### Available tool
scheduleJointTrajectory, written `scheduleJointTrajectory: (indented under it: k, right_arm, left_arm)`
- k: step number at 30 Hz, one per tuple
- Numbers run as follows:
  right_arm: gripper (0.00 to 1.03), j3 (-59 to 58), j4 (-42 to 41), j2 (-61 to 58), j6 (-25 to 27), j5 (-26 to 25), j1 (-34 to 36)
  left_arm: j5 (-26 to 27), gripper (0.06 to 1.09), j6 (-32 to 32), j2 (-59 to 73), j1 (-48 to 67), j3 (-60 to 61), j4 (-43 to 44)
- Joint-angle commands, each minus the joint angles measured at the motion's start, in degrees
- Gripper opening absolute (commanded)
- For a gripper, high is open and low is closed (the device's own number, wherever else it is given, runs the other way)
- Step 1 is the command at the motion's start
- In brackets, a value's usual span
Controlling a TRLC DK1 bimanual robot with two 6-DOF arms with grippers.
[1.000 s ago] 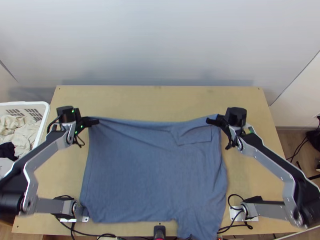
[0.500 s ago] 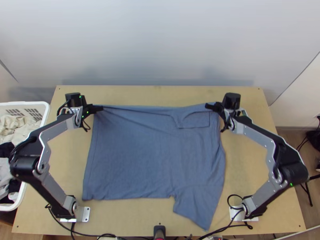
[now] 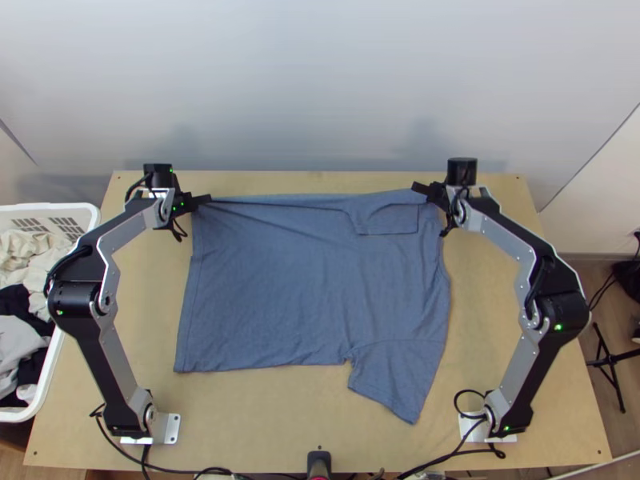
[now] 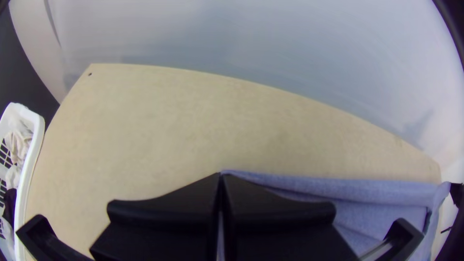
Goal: Fold the t-shirt
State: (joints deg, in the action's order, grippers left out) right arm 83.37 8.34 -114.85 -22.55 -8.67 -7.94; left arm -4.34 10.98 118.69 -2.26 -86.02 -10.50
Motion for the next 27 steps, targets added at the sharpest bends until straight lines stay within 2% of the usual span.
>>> scheduleJointTrajectory:
  k: [1, 3, 7, 17, 27]
  right_arm:
    - [0.03, 9.8, 20.3, -3.0, -5.1, 0.4, -0.9]
    - [0.03, 9.7, 24.3, -2.0, -6.7, 1.5, -1.5]
    - [0.03, 7.9, 29.4, 1.4, -9.0, 2.9, -2.2]
    - [0.03, 2.8, 29.5, 9.2, -9.3, 3.2, -2.5]
    - [0.03, -2.3, 30.0, 11.7, -9.4, 3.2, -2.4]
  left_arm:
    - [1.4, 0.09, 1.9, 0.5, 0.2, -6.2, -14.7]
    - [2.6, 0.09, 2.8, -0.9, 0.1, -6.3, -18.9]
    - [4.7, 0.09, 4.7, -5.8, -0.8, -5.0, -22.1]
    - [9.2, 0.09, 5.5, -16.4, -1.4, -0.1, -23.4]
    - [10.9, 0.09, 2.0, -19.2, -3.3, 3.8, -26.9]
